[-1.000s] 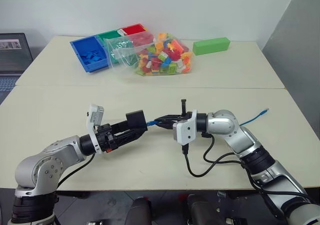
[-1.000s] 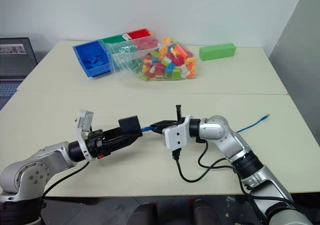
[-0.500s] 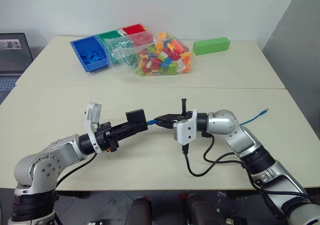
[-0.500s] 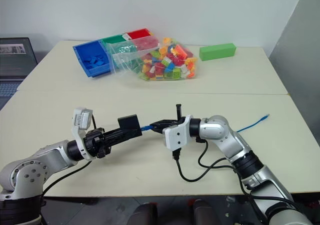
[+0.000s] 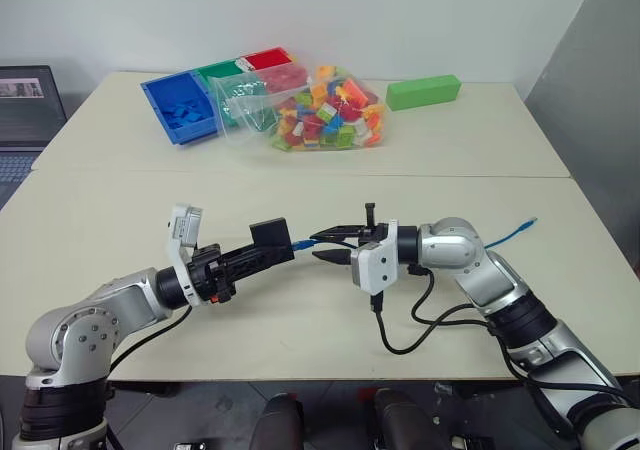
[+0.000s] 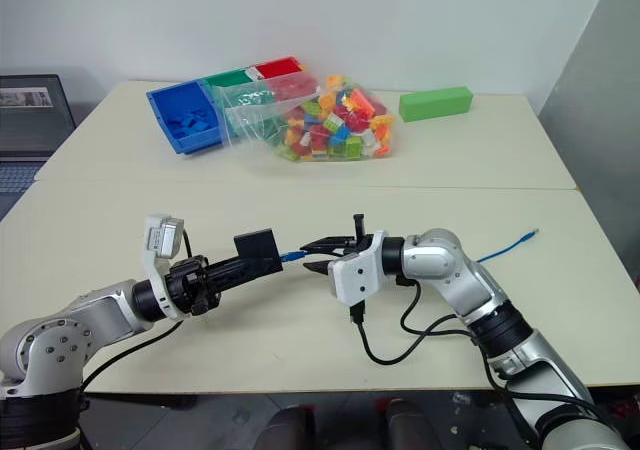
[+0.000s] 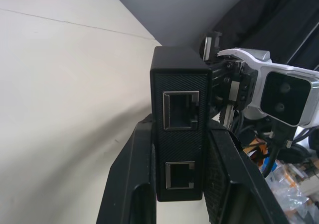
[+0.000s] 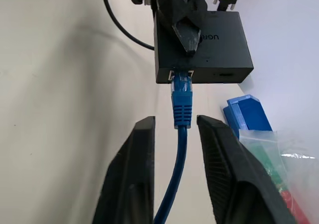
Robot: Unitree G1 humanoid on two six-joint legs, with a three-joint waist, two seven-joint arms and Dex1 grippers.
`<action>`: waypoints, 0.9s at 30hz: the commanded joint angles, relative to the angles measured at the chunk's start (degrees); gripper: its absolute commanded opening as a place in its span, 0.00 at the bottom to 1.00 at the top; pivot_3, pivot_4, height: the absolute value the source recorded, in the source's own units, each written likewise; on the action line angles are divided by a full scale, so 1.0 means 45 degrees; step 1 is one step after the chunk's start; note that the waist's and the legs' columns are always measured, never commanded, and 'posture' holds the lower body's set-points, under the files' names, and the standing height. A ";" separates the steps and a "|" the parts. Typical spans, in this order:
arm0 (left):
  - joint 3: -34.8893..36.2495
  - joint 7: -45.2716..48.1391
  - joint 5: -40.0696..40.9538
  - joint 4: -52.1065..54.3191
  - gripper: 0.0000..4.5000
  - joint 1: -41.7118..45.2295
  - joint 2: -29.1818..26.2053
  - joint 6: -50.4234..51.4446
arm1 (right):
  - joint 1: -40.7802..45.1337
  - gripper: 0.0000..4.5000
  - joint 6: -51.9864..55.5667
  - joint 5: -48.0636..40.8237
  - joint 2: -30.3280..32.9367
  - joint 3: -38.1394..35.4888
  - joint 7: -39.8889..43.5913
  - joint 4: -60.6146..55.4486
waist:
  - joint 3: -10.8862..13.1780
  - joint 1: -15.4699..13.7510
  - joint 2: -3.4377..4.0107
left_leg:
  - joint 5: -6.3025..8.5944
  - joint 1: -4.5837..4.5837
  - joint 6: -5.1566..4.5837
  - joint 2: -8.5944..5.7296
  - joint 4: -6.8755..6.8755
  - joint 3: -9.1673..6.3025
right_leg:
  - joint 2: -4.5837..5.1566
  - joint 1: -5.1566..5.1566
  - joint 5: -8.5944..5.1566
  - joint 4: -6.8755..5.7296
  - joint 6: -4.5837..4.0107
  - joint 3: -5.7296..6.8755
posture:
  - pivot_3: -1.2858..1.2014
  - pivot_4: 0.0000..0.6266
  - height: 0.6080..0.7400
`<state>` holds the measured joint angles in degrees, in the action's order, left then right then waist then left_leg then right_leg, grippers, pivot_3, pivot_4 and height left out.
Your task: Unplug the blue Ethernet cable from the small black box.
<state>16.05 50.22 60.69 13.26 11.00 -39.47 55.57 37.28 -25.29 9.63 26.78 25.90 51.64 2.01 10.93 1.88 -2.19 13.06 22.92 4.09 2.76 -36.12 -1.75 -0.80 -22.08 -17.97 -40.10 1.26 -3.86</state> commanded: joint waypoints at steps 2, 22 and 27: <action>-0.0964 0.1500 -0.1153 -0.0146 0.17 0.0666 -0.0792 -0.0842 | -0.0680 0.51 0.2838 -0.2864 0.0697 -0.0587 0.1652 -0.2178 | 0.0000 -0.0008 0.0000 | 0.0000 0.0002 0.0000 0.0000 0.0000 -0.0005 | 0.0000 0.0002 0.0000 0.0004 0.0000 0.0004 | 0.52 0.24 1.00; -0.1698 0.4630 -0.1961 -0.0911 0.17 0.1956 -0.1334 -0.1973 | -0.1617 0.51 1.5526 -1.1024 -0.1152 -0.3305 -0.0478 -0.4423 | 0.0004 0.0024 0.0007 | 0.0002 0.0021 -0.0004 0.0002 0.0006 -0.0005 | -0.0012 -0.0016 -0.0006 0.0012 0.0001 0.0008 | 0.52 0.24 1.00; -0.1643 0.4594 -0.1971 -0.0913 0.17 0.1985 -0.1234 -0.1938 | -0.1487 0.51 1.6396 -1.1761 -0.1534 -0.3518 -0.0569 -0.4219 | 0.0004 0.0028 0.0007 | 0.0002 0.0021 -0.0005 0.0002 0.0006 -0.0004 | -0.0013 -0.0018 -0.0008 0.0014 0.0006 0.0009 | 0.52 0.24 1.00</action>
<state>6.93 70.57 50.61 8.62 18.85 -45.09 47.25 29.66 47.33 -40.66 20.66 12.20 49.34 -15.93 10.95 2.01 -2.16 13.07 23.02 4.07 2.78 -36.09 -1.77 -0.87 -22.16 -18.01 -40.03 1.29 -3.82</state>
